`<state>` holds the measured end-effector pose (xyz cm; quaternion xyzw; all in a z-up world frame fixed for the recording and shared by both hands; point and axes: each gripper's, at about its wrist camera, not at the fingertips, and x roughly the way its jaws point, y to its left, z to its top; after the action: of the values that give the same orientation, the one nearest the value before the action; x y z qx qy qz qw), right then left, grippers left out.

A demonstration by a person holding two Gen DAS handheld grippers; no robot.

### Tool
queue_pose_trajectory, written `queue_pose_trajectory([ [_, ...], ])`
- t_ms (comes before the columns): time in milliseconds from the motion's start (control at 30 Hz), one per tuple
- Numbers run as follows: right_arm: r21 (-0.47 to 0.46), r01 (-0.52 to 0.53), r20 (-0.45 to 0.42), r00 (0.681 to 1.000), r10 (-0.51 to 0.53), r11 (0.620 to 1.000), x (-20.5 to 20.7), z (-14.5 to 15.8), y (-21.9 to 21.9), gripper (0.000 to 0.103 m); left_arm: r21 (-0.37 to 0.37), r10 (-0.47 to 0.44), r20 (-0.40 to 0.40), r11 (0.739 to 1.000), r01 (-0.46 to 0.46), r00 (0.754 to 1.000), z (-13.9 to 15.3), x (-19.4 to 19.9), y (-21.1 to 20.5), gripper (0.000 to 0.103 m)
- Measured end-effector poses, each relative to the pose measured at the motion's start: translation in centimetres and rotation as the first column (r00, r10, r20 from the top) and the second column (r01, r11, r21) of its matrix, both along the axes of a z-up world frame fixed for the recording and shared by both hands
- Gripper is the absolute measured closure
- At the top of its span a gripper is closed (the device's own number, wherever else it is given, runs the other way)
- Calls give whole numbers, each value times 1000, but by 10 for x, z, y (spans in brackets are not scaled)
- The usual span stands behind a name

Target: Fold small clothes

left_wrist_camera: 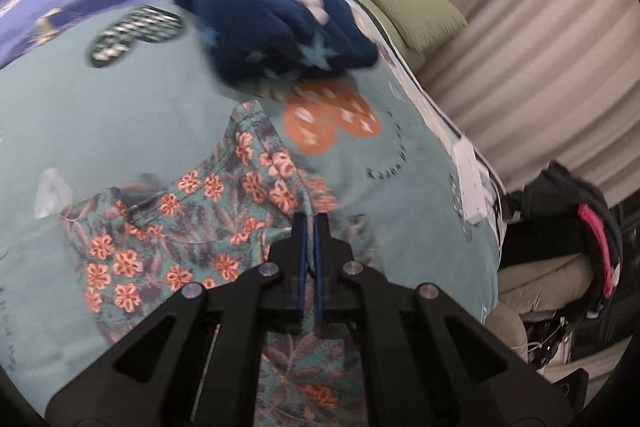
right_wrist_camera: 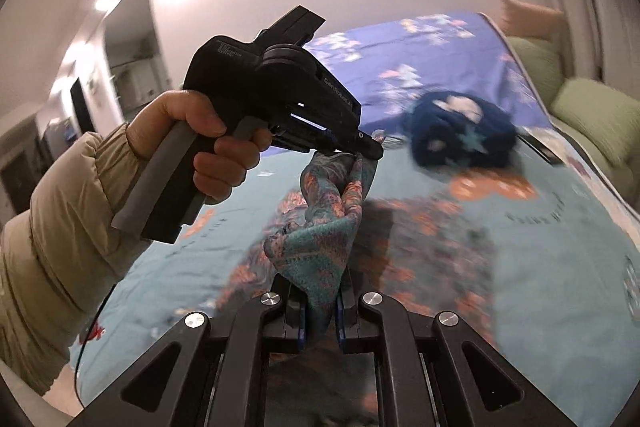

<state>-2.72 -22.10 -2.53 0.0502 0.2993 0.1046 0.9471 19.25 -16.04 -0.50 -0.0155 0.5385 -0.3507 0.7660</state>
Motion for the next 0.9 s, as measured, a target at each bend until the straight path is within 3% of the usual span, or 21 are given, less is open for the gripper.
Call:
queue_pose_trajectory([
  [133,42,58,-58,997,-56,997,-8,-14,-36,94,65,-43,-10,997,44,999,-25,-4,-40,98],
  [300,139,94,-162,984,-71,986,-10,-40,-70,93,115,-59,22,992,57,998,-40,-6,-60,96],
  [333,161,96,-185,981,-65,982,-10,-45,-75,93,114,-57,36,992,52,998,-39,-7,-61,93],
  [400,185,93,-212,976,-52,978,-12,-52,-78,91,91,-38,72,995,31,997,-32,-8,-58,73],
  [467,202,96,-234,971,-47,975,-18,-58,-83,85,31,-8,106,1000,4,994,-20,-10,-50,63],
  [567,224,115,-264,963,-53,968,-24,-64,-96,79,-20,20,170,1000,-17,985,0,-21,-31,59],
  [733,264,116,-274,961,-42,958,-38,-62,-114,76,-14,52,262,999,-50,964,8,-57,12,52],
  [900,220,135,-253,964,-77,966,-47,-50,-122,75,72,60,330,993,-89,942,-11,-119,62,50],
])
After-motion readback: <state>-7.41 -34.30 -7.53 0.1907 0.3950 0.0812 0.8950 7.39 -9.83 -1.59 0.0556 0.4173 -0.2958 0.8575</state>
